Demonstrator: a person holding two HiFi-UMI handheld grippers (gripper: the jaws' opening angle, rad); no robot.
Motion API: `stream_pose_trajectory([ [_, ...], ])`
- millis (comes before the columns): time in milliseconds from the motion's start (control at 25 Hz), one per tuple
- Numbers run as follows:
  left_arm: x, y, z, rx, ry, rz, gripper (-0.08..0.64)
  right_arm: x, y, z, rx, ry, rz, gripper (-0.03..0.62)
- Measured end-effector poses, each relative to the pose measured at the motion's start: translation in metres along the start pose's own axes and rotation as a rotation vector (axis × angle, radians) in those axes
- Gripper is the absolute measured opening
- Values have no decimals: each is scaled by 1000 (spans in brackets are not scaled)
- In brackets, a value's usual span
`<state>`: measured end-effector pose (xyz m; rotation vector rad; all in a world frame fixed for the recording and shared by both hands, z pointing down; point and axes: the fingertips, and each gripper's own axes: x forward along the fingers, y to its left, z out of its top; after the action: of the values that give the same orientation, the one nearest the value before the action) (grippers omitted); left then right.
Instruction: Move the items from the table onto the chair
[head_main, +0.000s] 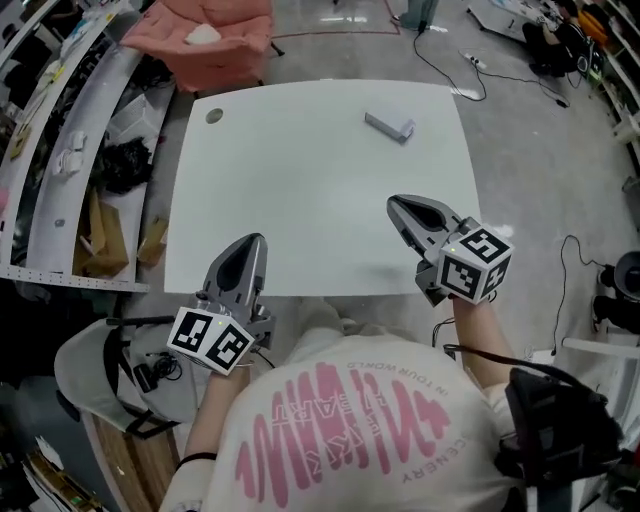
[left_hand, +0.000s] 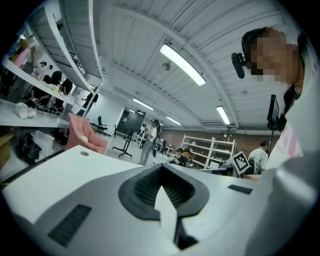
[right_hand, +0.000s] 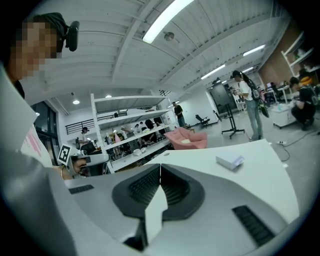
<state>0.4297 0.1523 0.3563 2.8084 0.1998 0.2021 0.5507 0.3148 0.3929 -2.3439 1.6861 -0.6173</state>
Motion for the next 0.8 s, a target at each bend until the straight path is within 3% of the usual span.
stream_pose_trajectory([
  [320,68,21,7,38,53,-109,8,5,-64,10,46,-31,-155,14],
  [640,102,81,33,27,94,-97,8,42,-131,30,110,-29,-267,19],
  [800,109,100,31,13,117,-74,8,55,-170,20,107,46,-303,120],
])
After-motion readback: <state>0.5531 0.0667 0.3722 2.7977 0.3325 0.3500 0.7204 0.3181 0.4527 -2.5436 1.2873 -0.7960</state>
